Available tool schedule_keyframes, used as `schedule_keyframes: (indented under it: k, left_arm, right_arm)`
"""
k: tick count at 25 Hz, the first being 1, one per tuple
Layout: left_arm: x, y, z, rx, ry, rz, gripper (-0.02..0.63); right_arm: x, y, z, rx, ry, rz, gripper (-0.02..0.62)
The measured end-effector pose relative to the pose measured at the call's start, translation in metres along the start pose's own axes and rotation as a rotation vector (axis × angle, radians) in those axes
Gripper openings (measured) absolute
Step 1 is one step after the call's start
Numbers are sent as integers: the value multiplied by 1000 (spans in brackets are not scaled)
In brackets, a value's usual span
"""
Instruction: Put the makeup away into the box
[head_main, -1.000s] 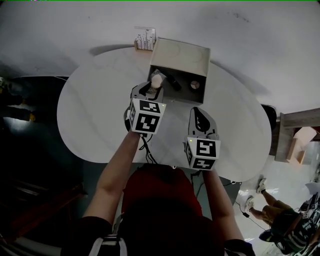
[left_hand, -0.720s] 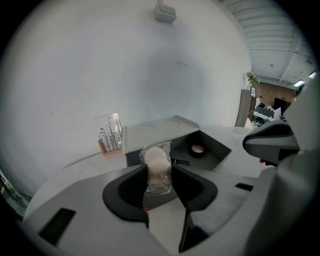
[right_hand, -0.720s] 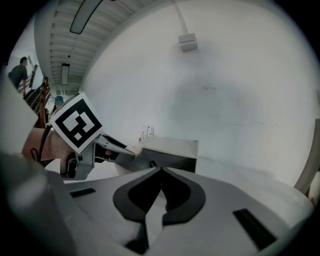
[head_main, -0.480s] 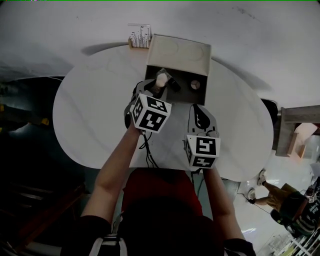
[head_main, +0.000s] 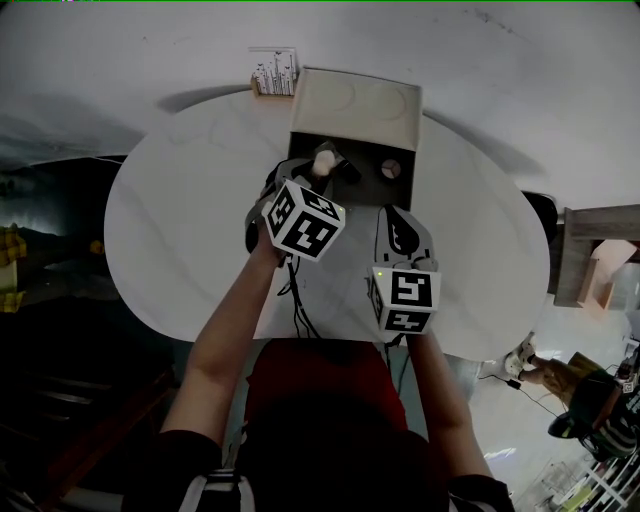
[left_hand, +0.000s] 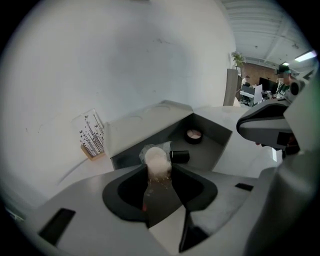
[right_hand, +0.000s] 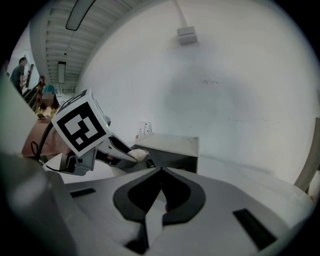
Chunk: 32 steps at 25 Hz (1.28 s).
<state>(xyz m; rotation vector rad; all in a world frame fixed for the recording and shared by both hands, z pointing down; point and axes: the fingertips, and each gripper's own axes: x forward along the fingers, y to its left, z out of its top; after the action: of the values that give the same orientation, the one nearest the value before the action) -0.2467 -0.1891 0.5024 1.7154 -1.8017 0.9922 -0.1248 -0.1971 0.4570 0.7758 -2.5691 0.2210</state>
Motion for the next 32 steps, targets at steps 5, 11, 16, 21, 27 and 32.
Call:
schedule_keyframes:
  k: [5, 11, 16, 21, 27, 32]
  left_arm:
    - [3, -2, -2, 15, 27, -11, 167]
    - [9, -6, -3, 58, 69, -12, 167]
    - [11, -7, -5, 69, 87, -20, 167]
    - [17, -6, -7, 89, 150, -21, 167]
    - [23, -6, -6, 142, 182, -21, 167]
    - [26, -7, -5, 173, 196, -20, 167]
  right_arm:
    - [2, -1, 0, 1, 6, 1, 14]
    - [2, -4, -2, 6, 15, 0, 14]
    - [3, -8, -7, -4, 28, -8, 14]
    - [4, -9, -5, 7, 26, -7, 14]
    - [5, -13, -8, 12, 34, -13, 14]
    - [6, -15, -7, 24, 33, -14, 14]
